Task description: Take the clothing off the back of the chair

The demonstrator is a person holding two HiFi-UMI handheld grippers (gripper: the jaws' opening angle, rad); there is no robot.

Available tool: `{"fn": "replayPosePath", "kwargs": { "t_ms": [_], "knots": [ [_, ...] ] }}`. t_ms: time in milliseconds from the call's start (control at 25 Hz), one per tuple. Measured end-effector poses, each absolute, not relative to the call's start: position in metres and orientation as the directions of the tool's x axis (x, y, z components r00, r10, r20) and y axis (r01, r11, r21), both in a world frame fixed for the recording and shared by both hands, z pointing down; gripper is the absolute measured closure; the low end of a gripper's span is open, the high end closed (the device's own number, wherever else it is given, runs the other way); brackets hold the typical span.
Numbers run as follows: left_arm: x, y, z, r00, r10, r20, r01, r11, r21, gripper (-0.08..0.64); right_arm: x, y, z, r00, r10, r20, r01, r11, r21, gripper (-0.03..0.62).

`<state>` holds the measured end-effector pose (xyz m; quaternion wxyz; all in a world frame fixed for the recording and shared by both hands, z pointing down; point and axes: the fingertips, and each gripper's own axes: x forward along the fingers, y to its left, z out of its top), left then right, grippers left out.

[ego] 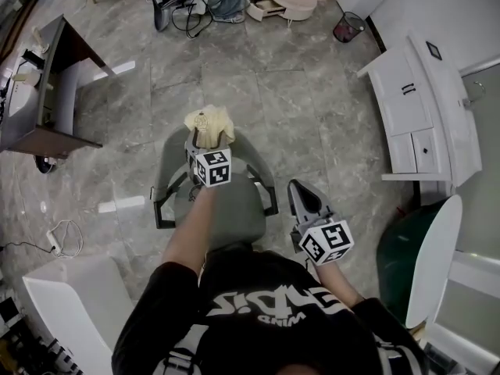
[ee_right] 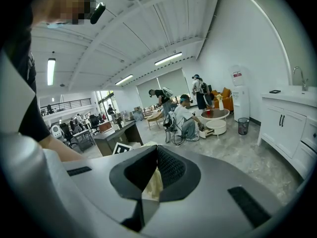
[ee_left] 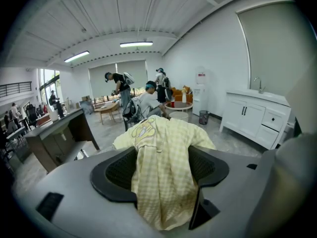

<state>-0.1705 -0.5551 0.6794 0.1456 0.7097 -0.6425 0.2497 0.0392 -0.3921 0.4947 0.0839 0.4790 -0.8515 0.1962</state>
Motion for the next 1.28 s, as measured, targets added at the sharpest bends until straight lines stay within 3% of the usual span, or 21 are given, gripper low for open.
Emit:
{"fn": "replayPosePath", "kwargs": {
  "t_ms": [320,720,1280],
  "knots": [
    [-0.176,-0.552,0.676,0.056,-0.830,0.555,-0.994,-0.100,-0.049,0.397,0.049,-0.392,0.499,-0.510,-0.791,0.337,-0.858,0.442,-0.260,0.578],
    [-0.176,-0.553,0.644,0.080,-0.861,0.502,-0.995,-0.099,-0.012,0.411,0.051,-0.386,0.498,-0.509,-0.794,0.333,-0.859,0.443,-0.256,0.578],
    [-0.172,-0.554,0.471,0.155,-0.947,0.281,-0.987,-0.163,-0.003,0.411,0.049,-0.377,0.483,-0.538,-0.795,0.281,-0.840,0.478,-0.256,0.578]
  ]
}}
